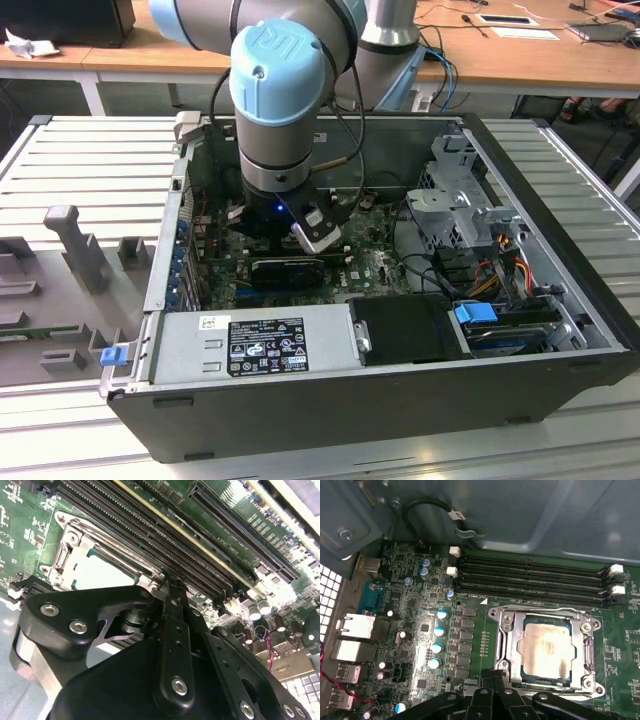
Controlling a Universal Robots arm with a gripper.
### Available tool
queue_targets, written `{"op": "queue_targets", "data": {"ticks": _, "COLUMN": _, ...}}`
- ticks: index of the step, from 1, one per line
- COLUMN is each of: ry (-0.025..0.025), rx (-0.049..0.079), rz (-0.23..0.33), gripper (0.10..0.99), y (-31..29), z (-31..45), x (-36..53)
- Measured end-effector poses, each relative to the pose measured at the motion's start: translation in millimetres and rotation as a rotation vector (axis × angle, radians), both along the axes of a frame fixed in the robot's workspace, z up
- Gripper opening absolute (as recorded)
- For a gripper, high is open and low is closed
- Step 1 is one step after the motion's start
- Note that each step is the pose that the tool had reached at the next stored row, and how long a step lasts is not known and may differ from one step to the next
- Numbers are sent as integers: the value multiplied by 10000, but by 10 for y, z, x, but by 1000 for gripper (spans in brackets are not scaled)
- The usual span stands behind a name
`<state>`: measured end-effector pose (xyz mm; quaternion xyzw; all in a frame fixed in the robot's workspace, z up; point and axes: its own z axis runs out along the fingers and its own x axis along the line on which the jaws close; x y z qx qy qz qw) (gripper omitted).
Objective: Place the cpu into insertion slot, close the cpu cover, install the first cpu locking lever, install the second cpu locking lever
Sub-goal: 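Install the second cpu locking lever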
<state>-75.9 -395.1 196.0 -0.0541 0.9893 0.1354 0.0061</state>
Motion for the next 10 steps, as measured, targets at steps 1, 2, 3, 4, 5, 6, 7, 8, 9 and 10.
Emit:
{"op": "queue_targets", "data": {"ticks": 1, "ry": 1, "rx": 3, "rz": 6, "gripper": 106, "y": -4, "z": -1, "x": -7}}
{"op": "queue_targets", "data": {"ticks": 2, "ry": 2, "rx": 11, "rz": 10, "gripper": 106, "y": -4, "z": -1, "x": -9}}
{"op": "queue_targets", "data": {"ticks": 3, "ry": 1, "rx": 17, "rz": 10, "gripper": 106, "y": -4, "z": 1, "x": -10}}
{"op": "queue_targets", "data": {"ticks": 4, "ry": 1, "rx": 21, "rz": 9, "gripper": 106, "y": -4, "z": 8, "x": -11}}
{"op": "queue_targets", "data": {"ticks": 5, "ry": 1, "rx": 23, "rz": 9, "gripper": 106, "y": -3, "z": 16, "x": -11}}
{"op": "queue_targets", "data": {"ticks": 6, "ry": -2, "rx": 27, "rz": 8, "gripper": 106, "y": 1, "z": 42, "x": -11}}
{"op": "queue_targets", "data": {"ticks": 7, "ry": -1, "rx": 25, "rz": 8, "gripper": 106, "y": 3, "z": 69, "x": -10}}
{"op": "queue_targets", "data": {"ticks": 8, "ry": 0, "rx": 23, "rz": 9, "gripper": 106, "y": 4, "z": 145, "x": -10}}
{"op": "queue_targets", "data": {"ticks": 9, "ry": -1, "rx": 25, "rz": 9, "gripper": 106, "y": 6, "z": 187, "x": -10}}
{"op": "queue_targets", "data": {"ticks": 10, "ry": 0, "rx": 23, "rz": 9, "gripper": 106, "y": 8, "z": 224, "x": -10}}
